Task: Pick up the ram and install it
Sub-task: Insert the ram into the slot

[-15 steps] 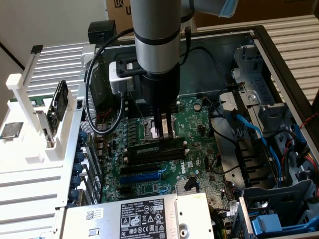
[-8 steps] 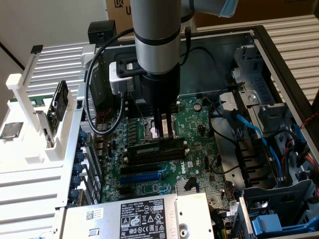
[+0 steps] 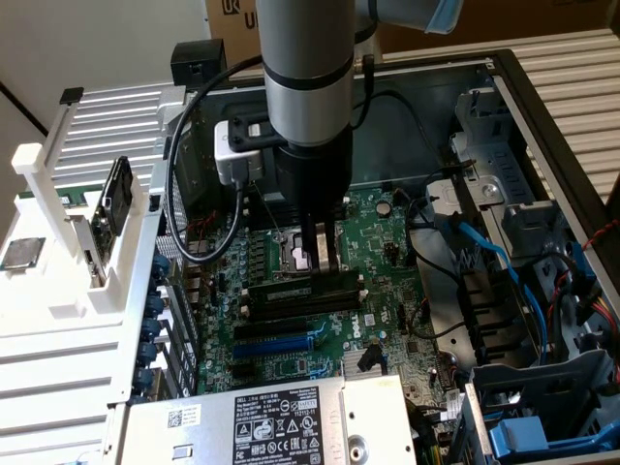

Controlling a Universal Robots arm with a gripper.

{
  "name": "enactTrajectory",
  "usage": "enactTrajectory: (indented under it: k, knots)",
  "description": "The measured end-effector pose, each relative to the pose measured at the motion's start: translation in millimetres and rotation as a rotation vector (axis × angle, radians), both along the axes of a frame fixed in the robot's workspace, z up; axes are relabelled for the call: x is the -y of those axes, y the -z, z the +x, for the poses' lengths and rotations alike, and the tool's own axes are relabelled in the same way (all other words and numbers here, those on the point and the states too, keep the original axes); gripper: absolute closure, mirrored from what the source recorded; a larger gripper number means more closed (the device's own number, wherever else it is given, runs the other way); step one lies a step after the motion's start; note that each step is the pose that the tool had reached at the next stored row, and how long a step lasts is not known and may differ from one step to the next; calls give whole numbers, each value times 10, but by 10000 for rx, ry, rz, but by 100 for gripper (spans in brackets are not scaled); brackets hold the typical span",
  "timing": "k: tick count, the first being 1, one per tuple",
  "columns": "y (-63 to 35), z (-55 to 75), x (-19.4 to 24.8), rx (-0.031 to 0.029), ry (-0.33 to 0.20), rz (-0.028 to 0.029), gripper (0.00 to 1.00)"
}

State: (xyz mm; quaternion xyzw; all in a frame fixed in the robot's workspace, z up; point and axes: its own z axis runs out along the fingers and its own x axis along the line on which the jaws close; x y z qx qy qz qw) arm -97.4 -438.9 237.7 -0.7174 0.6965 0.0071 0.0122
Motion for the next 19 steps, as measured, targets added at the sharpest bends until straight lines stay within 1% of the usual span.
enactTrajectory:
  k: [19]
  knots:
    - [15,-15,-4,1,114,2,87]
